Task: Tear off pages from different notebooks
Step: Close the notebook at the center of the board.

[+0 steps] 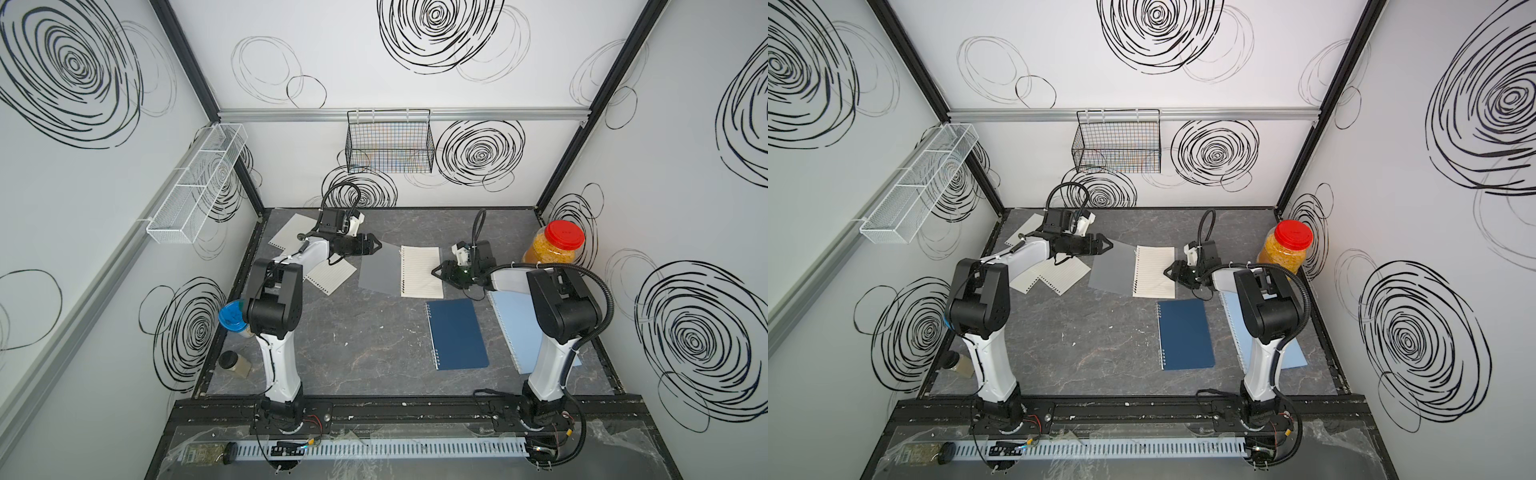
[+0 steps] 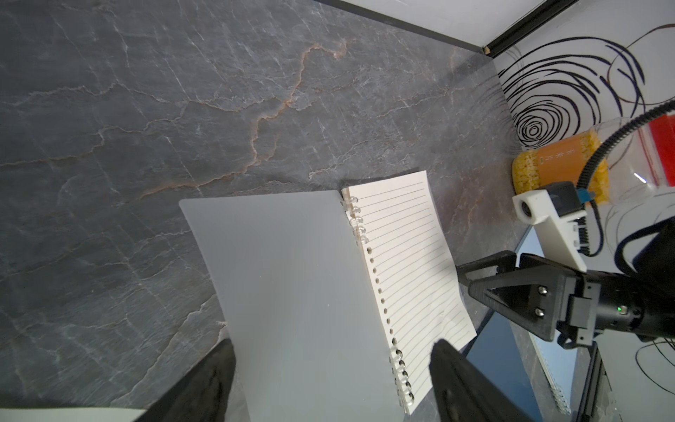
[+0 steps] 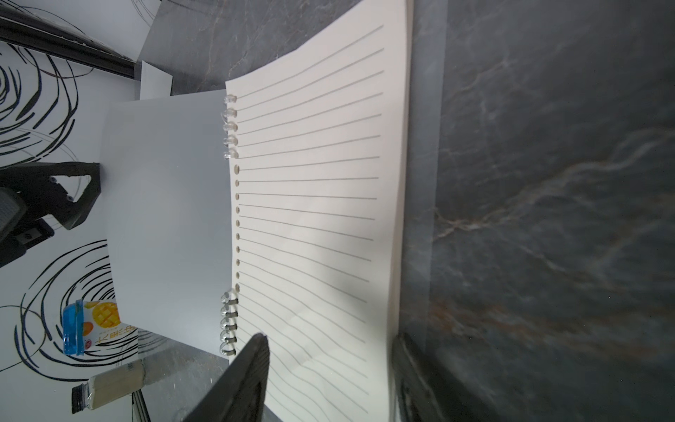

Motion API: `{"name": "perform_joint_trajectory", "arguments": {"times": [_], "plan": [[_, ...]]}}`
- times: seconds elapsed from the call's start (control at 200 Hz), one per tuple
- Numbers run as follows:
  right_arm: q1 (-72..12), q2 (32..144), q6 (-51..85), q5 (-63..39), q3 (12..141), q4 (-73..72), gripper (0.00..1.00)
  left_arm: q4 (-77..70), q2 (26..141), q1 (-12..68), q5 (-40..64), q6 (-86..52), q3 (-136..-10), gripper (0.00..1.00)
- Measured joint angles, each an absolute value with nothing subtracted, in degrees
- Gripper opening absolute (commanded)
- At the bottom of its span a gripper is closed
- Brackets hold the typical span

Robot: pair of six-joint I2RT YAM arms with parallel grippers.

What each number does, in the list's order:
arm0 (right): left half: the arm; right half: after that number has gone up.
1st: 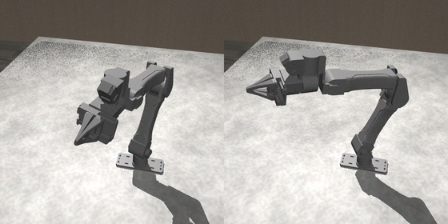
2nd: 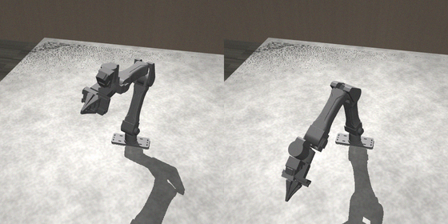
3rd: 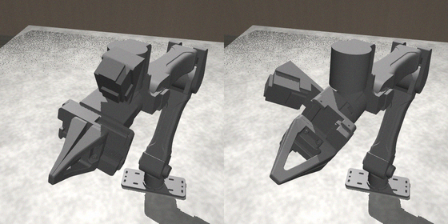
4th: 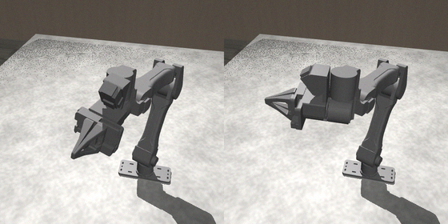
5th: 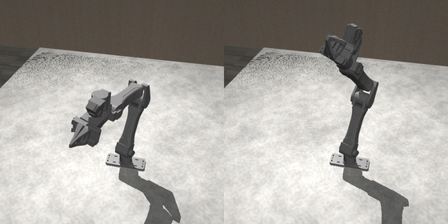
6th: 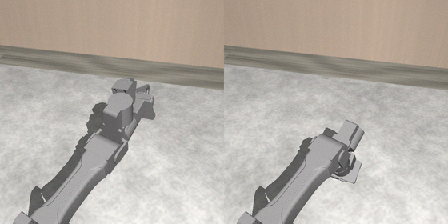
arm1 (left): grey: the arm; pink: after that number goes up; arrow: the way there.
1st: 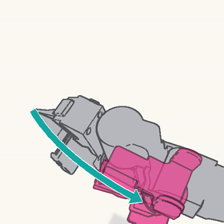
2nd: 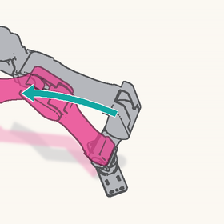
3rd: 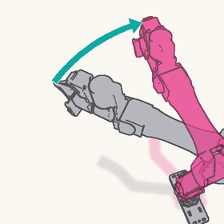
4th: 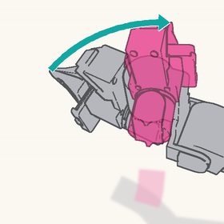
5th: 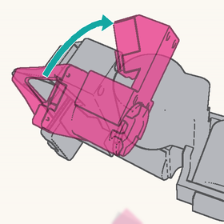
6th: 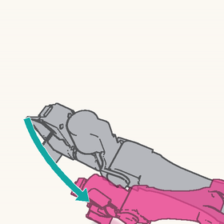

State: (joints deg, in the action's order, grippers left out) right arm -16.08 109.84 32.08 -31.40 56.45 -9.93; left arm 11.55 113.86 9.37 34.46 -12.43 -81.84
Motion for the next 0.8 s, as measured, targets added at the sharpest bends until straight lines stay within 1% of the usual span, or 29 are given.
{"name": "perform_joint_trajectory", "arguments": {"times": [0.46,0.801], "plan": [[-16.0,110.2,32.3,-31.9,56.4,-11.0,0.57,11.6,110.9,12.6,36.3,-10.0,-81.8,0.86],[-16.0,110.4,32.4,-32.2,56.4,-11.5,0.57,12.1,110.9,18.1,39.2,-9.0,-81.9,0.87]]}}
